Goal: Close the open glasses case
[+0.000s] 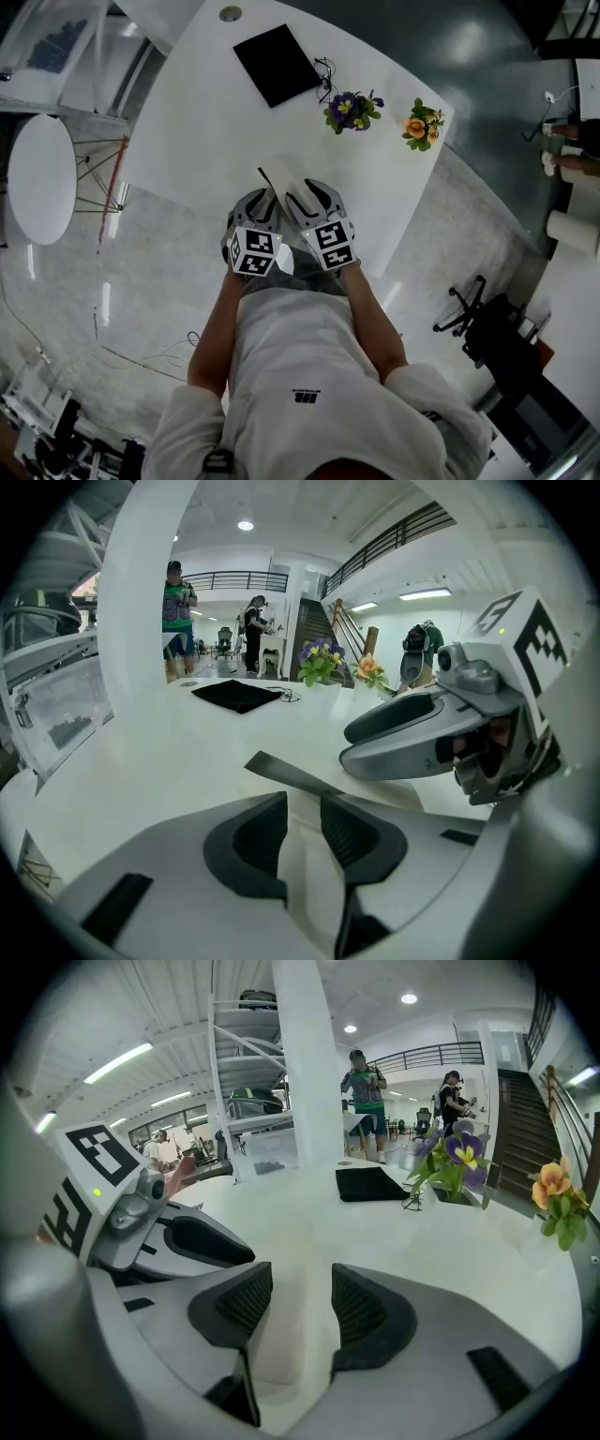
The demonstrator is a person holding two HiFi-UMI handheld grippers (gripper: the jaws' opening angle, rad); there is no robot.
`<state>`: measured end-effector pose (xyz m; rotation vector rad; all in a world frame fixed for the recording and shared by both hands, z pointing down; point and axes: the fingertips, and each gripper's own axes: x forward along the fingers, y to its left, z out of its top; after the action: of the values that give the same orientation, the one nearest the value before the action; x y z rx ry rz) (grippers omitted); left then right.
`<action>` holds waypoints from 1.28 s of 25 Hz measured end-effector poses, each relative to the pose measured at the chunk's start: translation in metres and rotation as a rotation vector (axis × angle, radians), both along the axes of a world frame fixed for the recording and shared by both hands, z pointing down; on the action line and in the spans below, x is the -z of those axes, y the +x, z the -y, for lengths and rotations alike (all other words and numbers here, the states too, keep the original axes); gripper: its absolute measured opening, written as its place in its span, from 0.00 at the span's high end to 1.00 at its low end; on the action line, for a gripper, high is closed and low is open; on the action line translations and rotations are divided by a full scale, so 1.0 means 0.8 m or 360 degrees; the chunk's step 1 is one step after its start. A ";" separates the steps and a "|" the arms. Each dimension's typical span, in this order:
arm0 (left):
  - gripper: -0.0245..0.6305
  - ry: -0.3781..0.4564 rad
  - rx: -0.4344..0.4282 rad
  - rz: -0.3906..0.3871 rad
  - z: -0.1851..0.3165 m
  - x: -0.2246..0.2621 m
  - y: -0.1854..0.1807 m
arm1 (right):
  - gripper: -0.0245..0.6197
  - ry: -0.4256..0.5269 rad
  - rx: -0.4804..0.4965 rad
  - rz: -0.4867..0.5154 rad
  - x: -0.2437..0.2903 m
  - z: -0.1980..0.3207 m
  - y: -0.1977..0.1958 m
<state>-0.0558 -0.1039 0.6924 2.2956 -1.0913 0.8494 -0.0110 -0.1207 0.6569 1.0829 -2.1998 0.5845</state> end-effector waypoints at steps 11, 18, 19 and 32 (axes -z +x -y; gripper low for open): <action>0.77 -0.0009 0.0005 0.0010 -0.002 -0.003 -0.002 | 0.65 0.0006 0.0012 -0.0010 -0.002 -0.001 -0.003; 0.77 -0.0014 0.0005 0.0019 -0.005 -0.006 -0.004 | 0.65 0.0008 0.0017 -0.0014 -0.004 -0.003 -0.005; 0.77 -0.0015 0.0005 0.0021 -0.005 -0.006 -0.005 | 0.65 0.0007 0.0018 -0.0015 -0.004 -0.003 -0.005; 0.77 -0.0035 -0.0012 0.0039 -0.013 -0.015 -0.014 | 0.64 0.0011 0.0026 -0.0052 -0.011 -0.008 -0.012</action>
<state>-0.0668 -0.0933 0.7041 2.2782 -1.0791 0.8907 -0.0203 -0.1140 0.6660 1.0694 -2.1825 0.5488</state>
